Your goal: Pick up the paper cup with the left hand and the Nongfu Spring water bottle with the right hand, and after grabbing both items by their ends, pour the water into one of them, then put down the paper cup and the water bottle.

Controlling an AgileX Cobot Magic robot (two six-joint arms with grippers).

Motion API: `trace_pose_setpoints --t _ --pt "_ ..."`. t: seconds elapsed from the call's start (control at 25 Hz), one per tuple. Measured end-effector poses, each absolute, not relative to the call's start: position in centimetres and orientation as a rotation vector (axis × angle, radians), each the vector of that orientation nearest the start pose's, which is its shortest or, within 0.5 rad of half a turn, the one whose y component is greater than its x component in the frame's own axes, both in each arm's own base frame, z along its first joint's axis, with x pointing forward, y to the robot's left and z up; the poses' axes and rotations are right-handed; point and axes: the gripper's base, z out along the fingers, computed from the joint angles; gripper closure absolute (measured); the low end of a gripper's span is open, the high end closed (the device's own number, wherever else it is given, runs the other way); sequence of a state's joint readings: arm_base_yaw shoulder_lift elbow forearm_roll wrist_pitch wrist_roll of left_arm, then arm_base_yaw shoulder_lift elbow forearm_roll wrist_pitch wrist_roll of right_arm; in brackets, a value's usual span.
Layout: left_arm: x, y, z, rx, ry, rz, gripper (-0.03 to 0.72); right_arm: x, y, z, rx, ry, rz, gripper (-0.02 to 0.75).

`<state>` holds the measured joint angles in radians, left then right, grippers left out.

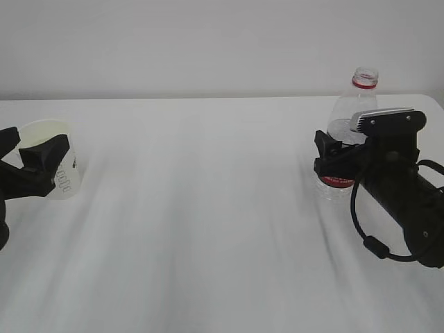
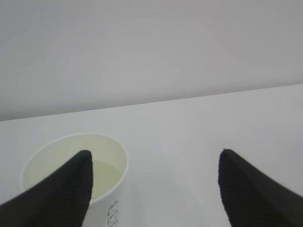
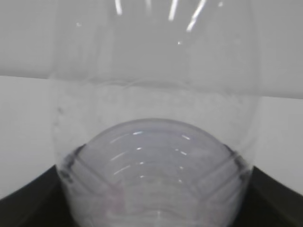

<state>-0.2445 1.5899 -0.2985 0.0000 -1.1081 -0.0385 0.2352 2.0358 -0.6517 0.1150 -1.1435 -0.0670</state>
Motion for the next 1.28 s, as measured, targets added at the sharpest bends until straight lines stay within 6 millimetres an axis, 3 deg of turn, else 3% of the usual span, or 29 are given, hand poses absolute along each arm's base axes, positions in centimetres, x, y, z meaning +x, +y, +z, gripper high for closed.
trace_pose_setpoints --t 0.2,0.92,1.28 --pt "23.8 -5.9 17.0 0.172 1.662 -0.214 0.096 33.3 7.0 11.3 -0.140 1.707 0.071 0.130" --pt "23.8 -5.9 16.9 0.172 1.664 -0.214 0.096 31.9 6.9 16.9 -0.147 1.567 0.100 0.130" --pt "23.8 -5.9 16.8 0.174 1.680 -0.213 0.096 31.2 7.0 18.9 -0.176 1.612 0.115 0.130"
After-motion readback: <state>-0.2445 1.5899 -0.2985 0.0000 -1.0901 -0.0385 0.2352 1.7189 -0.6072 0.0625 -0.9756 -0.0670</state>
